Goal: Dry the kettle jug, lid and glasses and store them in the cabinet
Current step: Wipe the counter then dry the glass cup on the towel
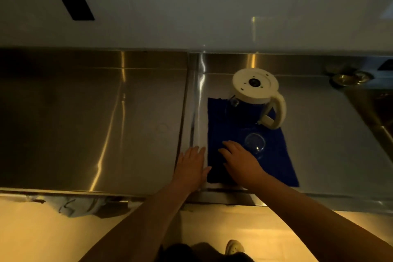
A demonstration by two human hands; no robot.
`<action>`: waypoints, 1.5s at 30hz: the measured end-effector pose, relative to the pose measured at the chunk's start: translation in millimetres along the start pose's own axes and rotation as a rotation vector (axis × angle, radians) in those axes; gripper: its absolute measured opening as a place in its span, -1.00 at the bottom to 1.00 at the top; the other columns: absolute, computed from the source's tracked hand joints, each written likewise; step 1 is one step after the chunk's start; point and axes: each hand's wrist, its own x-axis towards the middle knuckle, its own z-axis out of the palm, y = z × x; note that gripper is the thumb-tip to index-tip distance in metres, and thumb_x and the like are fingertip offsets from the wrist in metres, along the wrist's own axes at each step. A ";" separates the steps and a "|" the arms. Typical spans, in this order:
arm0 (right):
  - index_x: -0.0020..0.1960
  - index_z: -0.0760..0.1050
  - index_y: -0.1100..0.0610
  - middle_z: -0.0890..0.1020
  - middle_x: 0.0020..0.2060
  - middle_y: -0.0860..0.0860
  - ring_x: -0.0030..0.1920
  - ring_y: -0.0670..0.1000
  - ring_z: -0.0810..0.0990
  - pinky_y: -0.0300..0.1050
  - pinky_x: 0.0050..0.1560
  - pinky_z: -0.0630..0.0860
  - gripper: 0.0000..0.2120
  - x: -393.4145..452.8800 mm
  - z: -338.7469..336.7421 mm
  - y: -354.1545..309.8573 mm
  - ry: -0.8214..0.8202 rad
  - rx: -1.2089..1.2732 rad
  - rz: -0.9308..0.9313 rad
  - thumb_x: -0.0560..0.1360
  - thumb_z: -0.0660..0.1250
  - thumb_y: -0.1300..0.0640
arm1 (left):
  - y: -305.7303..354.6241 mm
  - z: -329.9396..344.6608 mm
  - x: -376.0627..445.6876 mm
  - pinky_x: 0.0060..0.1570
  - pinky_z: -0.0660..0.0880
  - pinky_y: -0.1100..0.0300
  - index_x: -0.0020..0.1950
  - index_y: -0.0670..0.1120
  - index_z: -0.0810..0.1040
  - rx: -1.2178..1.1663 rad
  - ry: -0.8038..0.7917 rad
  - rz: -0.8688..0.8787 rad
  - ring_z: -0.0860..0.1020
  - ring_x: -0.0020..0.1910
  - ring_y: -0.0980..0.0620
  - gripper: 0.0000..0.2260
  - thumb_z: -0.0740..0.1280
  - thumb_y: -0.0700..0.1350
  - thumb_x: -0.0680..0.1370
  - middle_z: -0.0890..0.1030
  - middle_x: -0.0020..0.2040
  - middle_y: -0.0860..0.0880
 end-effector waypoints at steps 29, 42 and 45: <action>0.40 0.30 0.04 0.29 0.42 0.12 0.44 0.19 0.16 0.07 0.29 0.35 -0.44 -36.5 -30.3 89.0 0.130 -0.004 -0.094 0.44 0.38 0.19 | 138.7 12.3 41.4 0.49 0.03 0.06 0.55 -0.11 -0.02 -0.312 0.112 0.024 0.08 0.51 -0.01 -0.30 0.29 0.06 0.56 0.11 0.53 -0.08; 0.21 0.40 0.09 0.48 0.23 0.15 0.24 0.22 0.40 -0.02 0.03 0.53 -0.34 -67.3 -33.5 115.2 0.298 0.026 -0.049 0.18 0.58 0.21 | 152.6 14.8 64.5 0.43 0.11 0.09 0.55 -0.05 -0.09 -0.300 0.037 0.128 0.03 0.52 0.00 -0.15 0.43 -0.02 0.47 0.02 0.55 -0.05; 0.16 0.42 0.10 0.52 0.20 0.14 0.20 0.23 0.46 -0.04 0.01 0.54 -0.36 -71.4 -33.9 120.7 0.304 0.014 -0.040 0.15 0.60 0.21 | 155.6 14.1 67.0 0.43 0.08 0.15 0.53 -0.09 0.01 -0.257 0.091 0.171 0.09 0.50 -0.01 -0.19 0.45 -0.05 0.45 0.12 0.53 -0.07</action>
